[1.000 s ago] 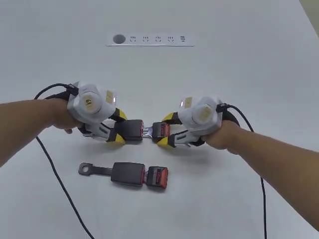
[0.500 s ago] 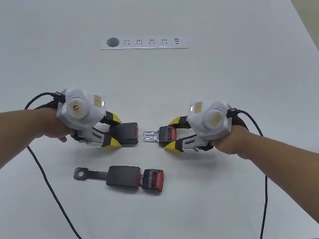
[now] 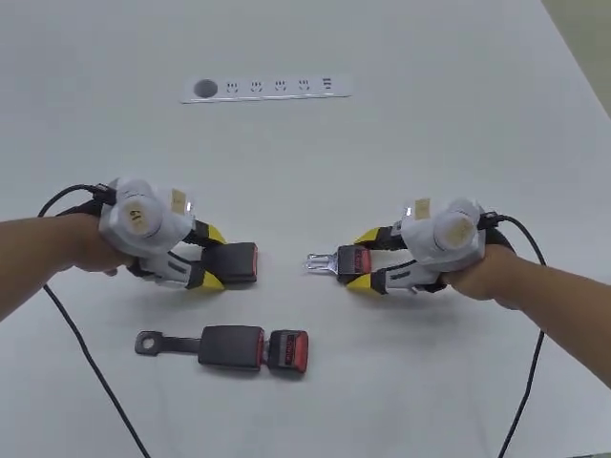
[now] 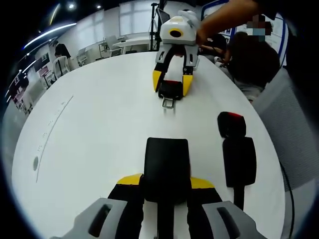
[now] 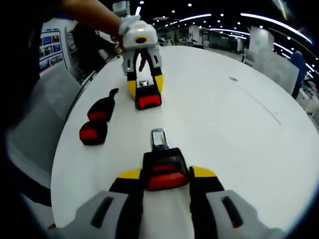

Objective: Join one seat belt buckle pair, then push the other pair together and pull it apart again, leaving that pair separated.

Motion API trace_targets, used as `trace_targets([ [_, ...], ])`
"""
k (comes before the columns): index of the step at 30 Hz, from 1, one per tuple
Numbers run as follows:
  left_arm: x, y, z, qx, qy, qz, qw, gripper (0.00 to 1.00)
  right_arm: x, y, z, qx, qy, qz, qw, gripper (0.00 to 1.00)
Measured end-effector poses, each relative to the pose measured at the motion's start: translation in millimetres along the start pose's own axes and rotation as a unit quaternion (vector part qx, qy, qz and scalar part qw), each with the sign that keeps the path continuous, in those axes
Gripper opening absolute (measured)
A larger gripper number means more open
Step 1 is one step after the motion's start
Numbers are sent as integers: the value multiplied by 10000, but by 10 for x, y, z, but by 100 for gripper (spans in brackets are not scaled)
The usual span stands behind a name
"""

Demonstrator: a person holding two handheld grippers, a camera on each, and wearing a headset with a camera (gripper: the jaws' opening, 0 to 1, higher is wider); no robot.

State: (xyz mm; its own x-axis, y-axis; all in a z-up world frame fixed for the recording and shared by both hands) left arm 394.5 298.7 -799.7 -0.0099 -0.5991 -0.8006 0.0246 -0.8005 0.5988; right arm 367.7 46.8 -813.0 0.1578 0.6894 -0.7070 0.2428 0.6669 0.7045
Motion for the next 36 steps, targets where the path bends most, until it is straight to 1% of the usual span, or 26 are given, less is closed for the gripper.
trace_targets([
  [2,0,-2,1,-4,2,0,10000,34,-67,-49,-9,48,-22,-11,10000,36],
  [3,0,-1,1,0,1,-8,10000,34,-80,-57,6,58,-44,-16,10000,36],
  [11,-1,-3,0,48,-34,-46,10000,34,-208,-118,-19,93,-48,-53,9999,36],
  [16,-4,-4,-1,42,-43,-39,10000,34,-284,-202,-4,100,-50,-90,9999,36],
  [26,-5,2,-6,81,-87,-97,9999,34,-361,-201,-5,95,-18,-141,9999,37],
  [28,-4,6,-3,137,-82,-94,9998,34,-358,-190,-10,105,-41,-139,9998,37],
  [30,-5,7,-1,97,-70,-67,9999,34,-358,-179,-10,79,-41,-182,9998,37],
  [33,-6,10,-8,35,-72,-25,10000,34,-360,-202,12,34,-27,-146,9999,37],
  [34,-4,17,-8,37,-67,-29,10000,34,-363,-202,12,-38,-49,-188,9998,38],
  [35,-3,22,-8,33,-53,-36,10000,34,-369,-208,37,-166,-139,-304,9993,39],
  [36,-2,34,-7,-76,-13,-9,10000,35,-379,-210,26,-185,-135,-382,9990,39],
])
Point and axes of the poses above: the centre of the closed fingertips' face, and the gripper's own axes: x roughly forward along the fingers, z roughly to its right, y roughly out of its top, the point moved 7 cm from there along -x, roughly backward along the fingers, and after that the axes turned 2 degrees about y, right-handed, at the moved point
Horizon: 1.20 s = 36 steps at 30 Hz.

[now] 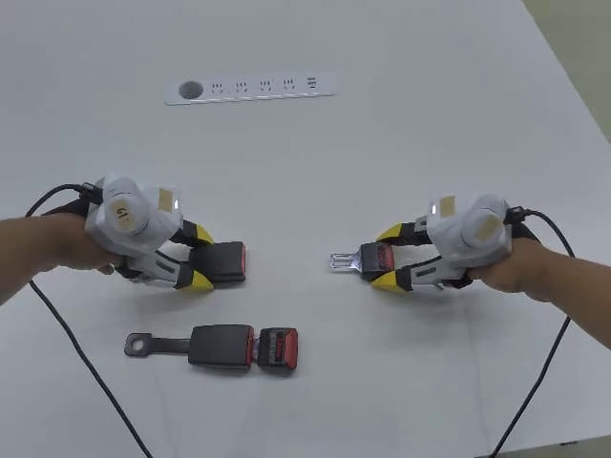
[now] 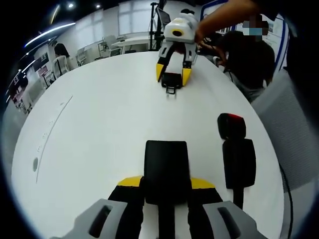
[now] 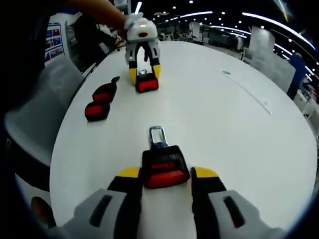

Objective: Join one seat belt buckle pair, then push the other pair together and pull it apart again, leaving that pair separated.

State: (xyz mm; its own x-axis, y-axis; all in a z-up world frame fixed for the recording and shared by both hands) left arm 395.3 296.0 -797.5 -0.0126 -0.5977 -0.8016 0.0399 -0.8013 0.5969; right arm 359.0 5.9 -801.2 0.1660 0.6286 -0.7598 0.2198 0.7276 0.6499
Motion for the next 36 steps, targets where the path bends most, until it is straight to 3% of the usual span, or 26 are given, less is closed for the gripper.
trace_targets([
  [2,-10,5,-15,-247,99,-14,9996,37,-13,27,-14,-63,-40,17,10000,39],
  [3,-29,23,-42,-236,161,31,9996,39,-35,11,17,-50,-111,25,9999,39],
  [4,-48,44,-54,-306,221,99,9992,41,-57,15,24,90,-166,66,9998,40],
  [5,-74,88,-63,-533,278,284,9978,43,-74,69,24,393,-289,347,9982,42],
  [8,-149,139,-92,-711,461,405,9956,54,-143,143,61,770,-641,731,9923,48],
  [12,-235,183,-37,-900,646,503,9926,68,-177,175,67,814,-1040,759,9883,58],
  [14,-282,205,-13,-1090,779,630,9890,69,-177,194,55,946,-1150,875,9850,65],
  [15,-319,188,3,-1167,903,532,9876,69,-188,239,28,1062,-1275,1011,9809,68],
  [17,-376,186,32,-1218,1091,587,9848,71,-174,233,-1,1236,-1350,1006,9780,74],
  [21,-533,185,130,-1720,1414,866,9711,78,-218,313,-120,1310,-1625,1179,9708,80],
  [23,-616,198,192,-2039,1576,1153,9593,78,-239,357,-166,1457,-1823,1302,9636,83],
  [25,-702,177,268,-2114,1764,1311,9524,80,-259,404,-216,1511,-1976,1411,9582,85],
  [26,-755,153,312,-2281,1901,1416,9443,82,-266,420,-240,1544,-2023,1461,9560,86],
  [29,-860,88,448,-2419,2049,1528,9360,87,-286,500,-349,1653,-2228,1567,9479,89],
  [30,-894,74,475,-2465,2145,1616,9312,89,-289,522,-380,1638,-2265,1588,9469,90],
  [36,-1174,-65,708,-2938,2667,2136,8927,100,-293,647,-604,1613,-2396,1689,9424,94],
])
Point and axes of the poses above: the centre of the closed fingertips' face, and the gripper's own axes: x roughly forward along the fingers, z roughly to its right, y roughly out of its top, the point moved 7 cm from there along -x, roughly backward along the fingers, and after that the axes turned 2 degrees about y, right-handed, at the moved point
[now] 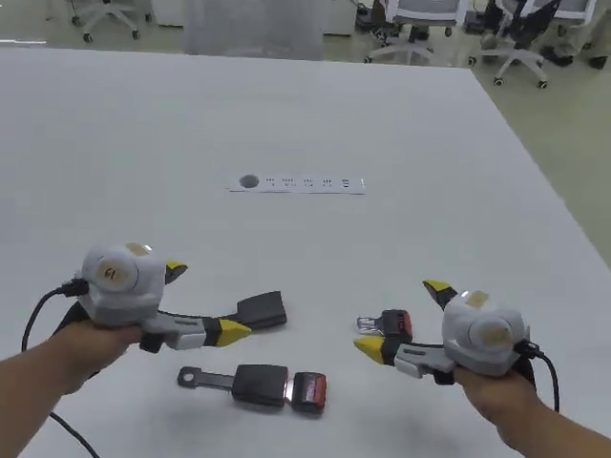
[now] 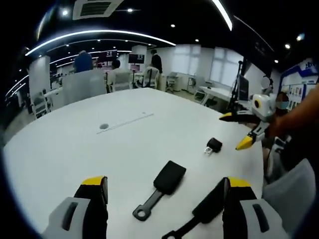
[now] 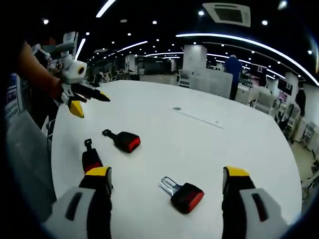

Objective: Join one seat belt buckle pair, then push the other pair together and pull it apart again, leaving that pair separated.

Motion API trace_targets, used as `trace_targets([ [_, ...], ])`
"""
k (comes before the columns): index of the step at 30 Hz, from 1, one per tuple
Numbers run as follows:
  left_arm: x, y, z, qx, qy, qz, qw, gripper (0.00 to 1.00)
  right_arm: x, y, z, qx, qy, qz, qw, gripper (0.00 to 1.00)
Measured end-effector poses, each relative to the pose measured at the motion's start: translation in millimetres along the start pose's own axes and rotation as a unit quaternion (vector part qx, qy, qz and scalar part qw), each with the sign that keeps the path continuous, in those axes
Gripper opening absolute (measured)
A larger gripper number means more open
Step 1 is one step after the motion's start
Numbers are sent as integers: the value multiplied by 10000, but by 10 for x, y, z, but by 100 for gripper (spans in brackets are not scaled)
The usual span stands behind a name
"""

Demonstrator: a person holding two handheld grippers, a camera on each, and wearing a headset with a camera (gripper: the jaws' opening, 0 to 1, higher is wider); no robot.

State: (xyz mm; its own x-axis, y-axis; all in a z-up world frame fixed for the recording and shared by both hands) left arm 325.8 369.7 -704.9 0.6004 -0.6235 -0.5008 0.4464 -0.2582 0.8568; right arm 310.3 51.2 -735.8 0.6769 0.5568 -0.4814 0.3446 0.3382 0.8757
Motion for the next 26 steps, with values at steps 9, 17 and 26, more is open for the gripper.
trace_targets([
  [9,-555,-249,51,-296,386,377,9981,100,-154,44,-291,14,-129,241,9996,97],
  [17,-904,-480,190,-162,156,247,9994,100,-348,-25,-587,-96,-83,251,9996,100],
  [26,-1098,-483,208,-19,122,476,9988,100,-578,-151,-750,-174,6,219,9996,100],
])
Point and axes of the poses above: the centre of the closed fingertips' face, and the gripper's own axes: x roughly forward along the fingers, z roughly to its right, y roughly out of its top, the point moved 7 cm from there along -x, roughly backward along the fingers, and after that the axes turned 2 degrees about y, right-handed, at the moved point
